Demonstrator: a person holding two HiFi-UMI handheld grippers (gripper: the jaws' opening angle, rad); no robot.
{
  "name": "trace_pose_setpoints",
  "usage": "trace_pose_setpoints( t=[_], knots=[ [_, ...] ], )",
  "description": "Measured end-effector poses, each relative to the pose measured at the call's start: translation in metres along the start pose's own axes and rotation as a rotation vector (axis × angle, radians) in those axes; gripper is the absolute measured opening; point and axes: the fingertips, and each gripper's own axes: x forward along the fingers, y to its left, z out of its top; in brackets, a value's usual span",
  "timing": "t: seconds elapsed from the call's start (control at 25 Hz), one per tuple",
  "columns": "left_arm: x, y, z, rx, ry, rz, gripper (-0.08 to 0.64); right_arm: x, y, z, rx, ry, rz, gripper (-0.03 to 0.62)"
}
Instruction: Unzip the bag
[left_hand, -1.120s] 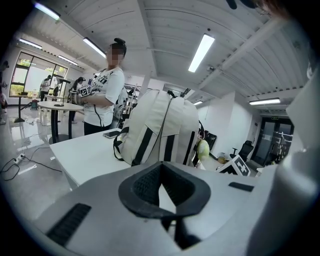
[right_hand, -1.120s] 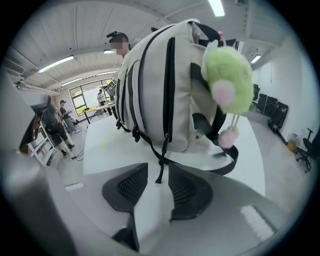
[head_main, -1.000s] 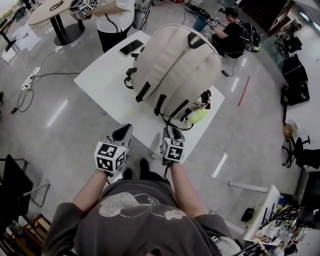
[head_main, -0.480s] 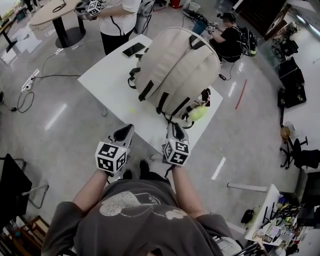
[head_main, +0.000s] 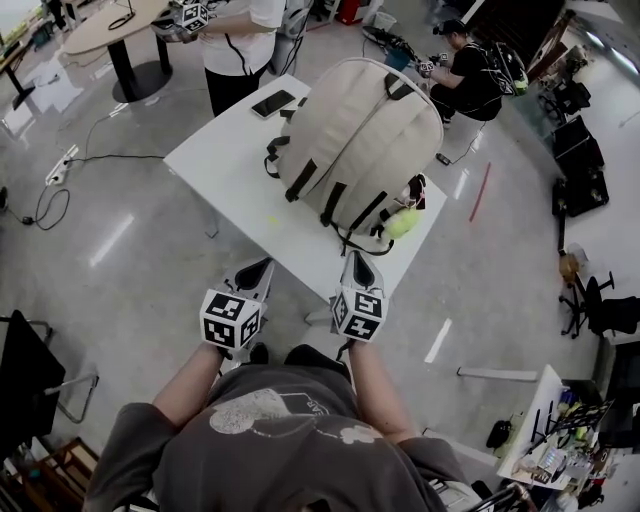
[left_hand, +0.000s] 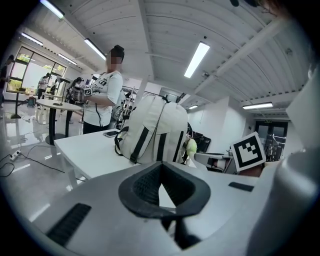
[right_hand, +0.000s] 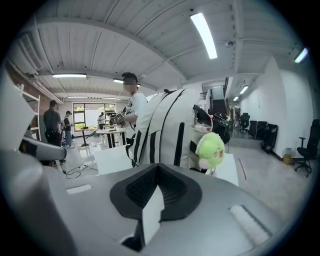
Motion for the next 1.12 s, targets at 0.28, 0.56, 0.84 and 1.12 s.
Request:
trace_pose_setpoints(
  t=[0.28,0.56,0.84,1.12],
  knots=[
    [-0.016,-0.008,0.003,-0.003,-0.027,0.035,0.006,-0.015,0.007,0.009,-0.028,-0.014,0.039,-0.002],
    [-0.035,-0.052,-0.012,-0.018,-0.030,0.067,0.006,-0.069,-0.004,0.002,-0.037,-0.025,0.117,-0.002],
    [-0.057,-0.111,-0.034,-0.009,-0.043,0.092,0.006,-0.127,-0.025,-0.016,-0.026,-0.042,0.176,-0.002],
    [-0.089,-0.166,-0.054,-0.004,-0.069,0.133,0.006,-0.188,-0.041,-0.039,-0.021,-0.054,0.231,-0.002]
  ],
)
